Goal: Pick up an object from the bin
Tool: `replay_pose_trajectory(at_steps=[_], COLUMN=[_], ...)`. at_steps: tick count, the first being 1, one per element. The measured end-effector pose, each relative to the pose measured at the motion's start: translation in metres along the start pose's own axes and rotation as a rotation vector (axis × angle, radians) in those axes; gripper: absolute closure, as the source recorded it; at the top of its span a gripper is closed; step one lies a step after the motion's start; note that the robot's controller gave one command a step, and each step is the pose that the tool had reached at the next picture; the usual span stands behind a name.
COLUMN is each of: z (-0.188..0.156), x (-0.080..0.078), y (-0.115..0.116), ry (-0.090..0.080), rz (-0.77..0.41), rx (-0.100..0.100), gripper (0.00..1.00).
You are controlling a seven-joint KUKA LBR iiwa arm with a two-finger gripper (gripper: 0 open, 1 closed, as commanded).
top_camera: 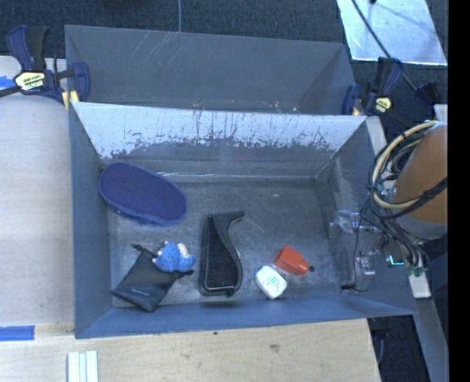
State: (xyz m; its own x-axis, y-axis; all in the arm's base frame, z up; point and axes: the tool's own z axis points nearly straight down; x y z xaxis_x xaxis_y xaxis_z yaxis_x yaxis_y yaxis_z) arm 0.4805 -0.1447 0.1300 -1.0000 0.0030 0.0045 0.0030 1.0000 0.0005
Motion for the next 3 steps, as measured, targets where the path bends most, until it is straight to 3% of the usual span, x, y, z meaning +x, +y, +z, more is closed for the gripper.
replay_pose_trajectory(at_steps=[1, 2, 3], z=[0.058, 0.056, -0.120], x=[-0.013, -0.014, -0.003], y=[0.082, 0.077, 0.063], ry=[-0.002, -0.006, -0.017], rz=[-0.114, -0.107, -0.149], rx=[-0.004, 0.001, 0.004], gripper=[0.00, 1.00, 1.00])
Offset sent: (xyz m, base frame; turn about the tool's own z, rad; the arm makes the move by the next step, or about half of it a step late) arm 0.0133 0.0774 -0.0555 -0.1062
